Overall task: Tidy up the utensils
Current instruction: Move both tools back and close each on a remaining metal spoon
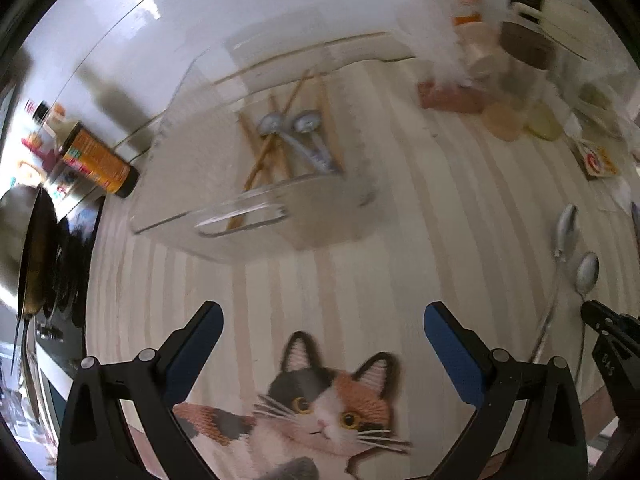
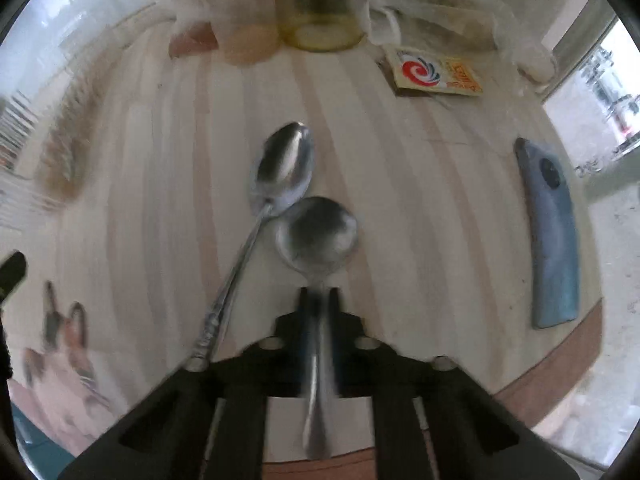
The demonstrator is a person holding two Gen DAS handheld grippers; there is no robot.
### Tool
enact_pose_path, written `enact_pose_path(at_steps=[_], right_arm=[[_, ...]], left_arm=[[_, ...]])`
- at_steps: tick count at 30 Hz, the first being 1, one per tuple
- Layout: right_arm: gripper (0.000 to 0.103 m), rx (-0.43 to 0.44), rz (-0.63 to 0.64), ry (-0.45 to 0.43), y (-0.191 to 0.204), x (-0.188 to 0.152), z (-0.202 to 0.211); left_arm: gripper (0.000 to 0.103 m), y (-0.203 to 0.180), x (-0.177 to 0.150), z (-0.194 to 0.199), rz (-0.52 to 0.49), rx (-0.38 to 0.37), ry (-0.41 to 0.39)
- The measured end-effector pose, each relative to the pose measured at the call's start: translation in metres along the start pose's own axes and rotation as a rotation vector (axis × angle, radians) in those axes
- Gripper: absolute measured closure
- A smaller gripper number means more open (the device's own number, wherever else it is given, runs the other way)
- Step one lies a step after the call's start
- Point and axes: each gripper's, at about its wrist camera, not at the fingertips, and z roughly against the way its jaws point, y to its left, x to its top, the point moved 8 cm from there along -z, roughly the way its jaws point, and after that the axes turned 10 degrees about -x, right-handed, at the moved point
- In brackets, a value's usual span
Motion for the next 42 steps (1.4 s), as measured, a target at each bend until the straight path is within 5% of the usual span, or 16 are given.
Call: enact_pose_path(at_steps=[3,13,15,17,18,21,25,28,38,42], right_arm=[[0.100,-0.003,-0.063,0.006,-0.019,-0.004,0.002],[0.100,0.042,-0.277,0.085,-0.111,-0.021,0.002],[0.096,0.087,-0.321,0.106,-0.119,-0.023,0.001],[0.082,0.128,-0.372,0.116,-0.130,-0.027,0.005],[0.072,0.148,-0.397,0.112,-0.138,-0.028,0.005],[0.068,0.181,-0.455,0.088,-0.158,-0.032,0.015],[0.051,0.198,-0.474,0.070,-0.175,-0.038,0.019],[0.042,0.202,-0.442,0.064,-0.173,-0.031,0.012],[0.042,0.036,-0.239,0.021,-0.130,-0.002,-0.008],[0.059,-0.040,-0.214,0.009,-0.128,-0.002,-0.007]], left_arm=[[0.001,-0.028,0.006,0.000,-0.047,-0.046,-0.003],[0.006,-0.165,0.032,-0.046,-0.228,-0.301,0.176],[0.008,-0.179,0.035,-0.058,-0.252,-0.307,0.206],[0.014,-0.188,0.036,-0.068,-0.271,-0.295,0.224],[0.016,-0.191,0.036,-0.072,-0.278,-0.293,0.230],[0.026,-0.196,0.039,-0.078,-0.289,-0.298,0.221],[0.071,-0.203,0.046,-0.072,-0.305,-0.334,0.185],[0.071,-0.204,0.046,-0.070,-0.316,-0.328,0.189],[0.071,-0.154,0.031,-0.068,-0.233,-0.278,0.191],[0.071,-0.129,0.021,-0.066,-0.184,-0.262,0.192]])
